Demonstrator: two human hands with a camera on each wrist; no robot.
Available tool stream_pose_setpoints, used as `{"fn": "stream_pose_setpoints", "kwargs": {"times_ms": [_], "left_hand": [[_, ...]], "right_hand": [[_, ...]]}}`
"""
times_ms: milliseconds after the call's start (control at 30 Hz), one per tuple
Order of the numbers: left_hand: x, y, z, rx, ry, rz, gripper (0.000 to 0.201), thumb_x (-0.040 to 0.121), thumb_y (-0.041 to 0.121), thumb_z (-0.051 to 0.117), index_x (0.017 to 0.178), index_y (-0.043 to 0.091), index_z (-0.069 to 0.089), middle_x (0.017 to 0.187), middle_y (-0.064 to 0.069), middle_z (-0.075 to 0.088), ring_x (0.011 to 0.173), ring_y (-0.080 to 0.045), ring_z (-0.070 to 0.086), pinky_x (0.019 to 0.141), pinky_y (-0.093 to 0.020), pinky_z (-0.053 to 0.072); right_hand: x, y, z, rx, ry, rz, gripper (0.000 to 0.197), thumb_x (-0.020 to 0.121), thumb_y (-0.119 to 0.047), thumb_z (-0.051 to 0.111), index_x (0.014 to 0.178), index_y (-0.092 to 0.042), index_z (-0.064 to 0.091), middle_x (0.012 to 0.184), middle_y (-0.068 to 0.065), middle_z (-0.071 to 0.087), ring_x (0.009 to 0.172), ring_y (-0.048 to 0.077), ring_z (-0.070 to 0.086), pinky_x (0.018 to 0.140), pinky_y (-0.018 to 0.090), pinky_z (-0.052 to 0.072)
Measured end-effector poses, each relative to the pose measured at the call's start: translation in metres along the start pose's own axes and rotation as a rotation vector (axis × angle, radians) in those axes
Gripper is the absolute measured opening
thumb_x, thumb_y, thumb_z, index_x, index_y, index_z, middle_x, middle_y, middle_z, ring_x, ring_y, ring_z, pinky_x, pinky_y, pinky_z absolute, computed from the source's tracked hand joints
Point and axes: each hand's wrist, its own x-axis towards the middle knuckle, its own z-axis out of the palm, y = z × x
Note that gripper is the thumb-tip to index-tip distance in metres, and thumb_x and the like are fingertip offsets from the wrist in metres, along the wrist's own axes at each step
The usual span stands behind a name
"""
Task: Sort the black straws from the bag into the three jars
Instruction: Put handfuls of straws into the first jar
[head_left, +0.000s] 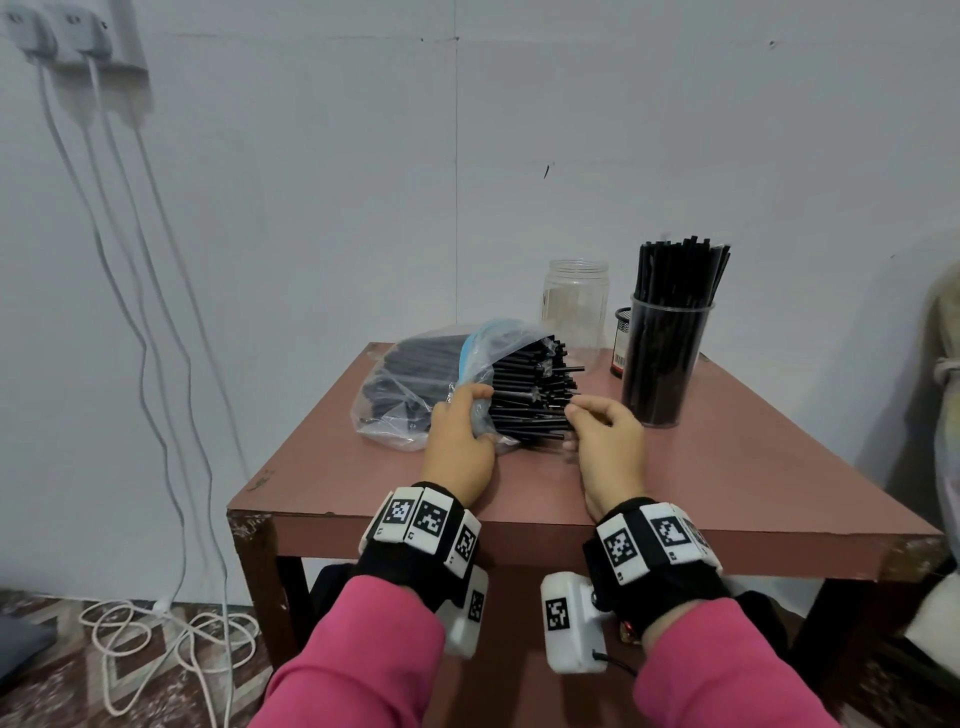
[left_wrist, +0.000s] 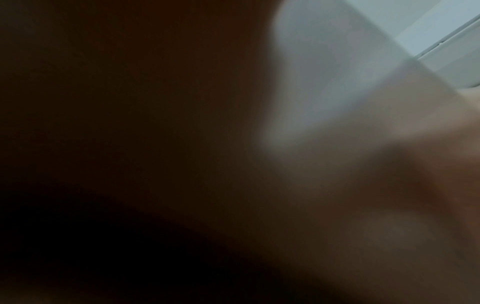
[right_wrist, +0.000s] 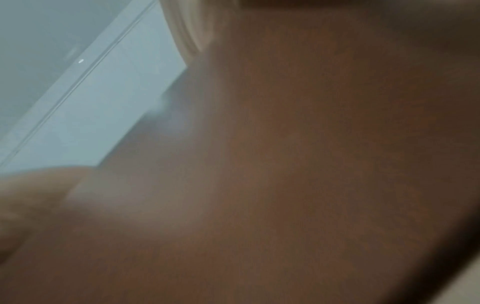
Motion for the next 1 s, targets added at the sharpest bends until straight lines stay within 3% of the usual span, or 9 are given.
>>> {"fn": "stream_pose_setpoints", "kwargs": {"times_ms": [133, 267, 433, 500, 600, 700, 800, 900, 1000], "left_hand": [[-0.0016, 0.0007, -0.0009, -0.001, -0.020, 0.011, 0.051, 0.086, -0.006, 0.050, 0.124, 0.027, 0.050, 0.123, -0.005, 0.043, 0.114, -0.019, 0.047, 0.104, -0.028, 0.033], [-0.0016, 0.0003, -0.0015, 0.018, -0.075, 0.042, 0.051, 0.086, -0.004, 0.053, 0.124, 0.028, 0.050, 0.122, -0.006, 0.044, 0.112, -0.020, 0.047, 0.105, -0.030, 0.034], [-0.0006, -0.0020, 0.0004, 0.001, -0.034, 0.046, 0.049, 0.087, -0.003, 0.054, 0.126, 0.026, 0.049, 0.126, -0.004, 0.044, 0.113, -0.013, 0.043, 0.103, -0.023, 0.030], [0.0004, -0.0026, 0.0007, -0.006, -0.013, 0.034, 0.049, 0.087, -0.003, 0.055, 0.126, 0.026, 0.049, 0.127, -0.004, 0.044, 0.114, -0.013, 0.044, 0.105, -0.024, 0.030], [0.0004, -0.0021, 0.0004, 0.001, -0.019, 0.040, 0.049, 0.087, -0.003, 0.055, 0.127, 0.026, 0.049, 0.127, -0.004, 0.044, 0.115, -0.014, 0.044, 0.106, -0.026, 0.032], [-0.0003, -0.0023, 0.0007, 0.028, -0.041, 0.054, 0.049, 0.087, -0.001, 0.056, 0.128, 0.025, 0.049, 0.126, -0.006, 0.044, 0.116, -0.018, 0.046, 0.107, -0.031, 0.033], [0.0000, -0.0031, 0.0016, 0.030, -0.019, 0.046, 0.048, 0.087, -0.001, 0.056, 0.128, 0.024, 0.049, 0.127, -0.007, 0.044, 0.118, -0.019, 0.045, 0.107, -0.029, 0.032], [0.0029, -0.0039, 0.0021, 0.009, 0.046, 0.021, 0.050, 0.086, -0.006, 0.054, 0.128, 0.020, 0.049, 0.129, -0.009, 0.044, 0.116, -0.018, 0.045, 0.105, -0.026, 0.031], [0.0048, -0.0056, 0.0018, -0.009, 0.080, 0.010, 0.049, 0.086, -0.005, 0.054, 0.129, 0.018, 0.049, 0.129, -0.009, 0.044, 0.109, -0.013, 0.043, 0.102, -0.023, 0.031]], "right_hand": [[-0.0019, -0.0037, 0.0007, -0.019, -0.110, -0.016, 0.024, 0.080, -0.029, 0.076, 0.093, -0.031, 0.055, 0.098, -0.001, 0.060, 0.069, 0.016, 0.062, 0.059, 0.030, 0.050], [-0.0060, -0.0042, 0.0051, -0.116, -0.251, -0.022, 0.008, 0.086, -0.014, 0.070, 0.091, -0.017, 0.066, 0.076, 0.007, 0.067, 0.058, 0.013, 0.058, 0.061, 0.029, 0.051], [-0.0045, -0.0029, 0.0036, -0.024, -0.171, 0.008, 0.011, 0.087, -0.010, 0.067, 0.083, -0.021, 0.066, 0.067, 0.003, 0.064, 0.053, 0.012, 0.057, 0.067, 0.041, 0.053], [-0.0033, -0.0030, 0.0034, 0.006, -0.119, 0.016, 0.004, 0.088, -0.023, 0.065, 0.085, -0.023, 0.063, 0.075, 0.001, 0.066, 0.054, 0.014, 0.060, 0.067, 0.042, 0.054], [-0.0030, -0.0058, 0.0032, -0.008, -0.127, 0.012, 0.021, 0.085, -0.045, 0.064, 0.090, -0.026, 0.058, 0.090, -0.003, 0.067, 0.058, 0.018, 0.066, 0.067, 0.042, 0.057], [-0.0062, -0.0067, 0.0055, -0.071, -0.199, -0.016, 0.007, 0.088, -0.028, 0.068, 0.083, -0.023, 0.065, 0.077, 0.001, 0.071, 0.060, 0.016, 0.067, 0.074, 0.045, 0.059], [-0.0039, -0.0015, 0.0048, -0.070, -0.151, -0.006, 0.012, 0.086, -0.015, 0.067, 0.075, -0.020, 0.069, 0.071, -0.002, 0.070, 0.054, 0.010, 0.064, 0.077, 0.050, 0.058], [-0.0006, 0.0020, 0.0026, -0.018, -0.019, 0.007, 0.009, 0.082, -0.021, 0.068, 0.074, -0.025, 0.068, 0.061, -0.004, 0.069, 0.054, 0.013, 0.065, 0.073, 0.050, 0.059], [-0.0007, -0.0019, 0.0003, 0.115, 0.087, 0.014, 0.015, 0.083, -0.029, 0.071, 0.087, -0.031, 0.057, 0.075, 0.002, 0.071, 0.055, 0.014, 0.066, 0.067, 0.046, 0.059]]}}
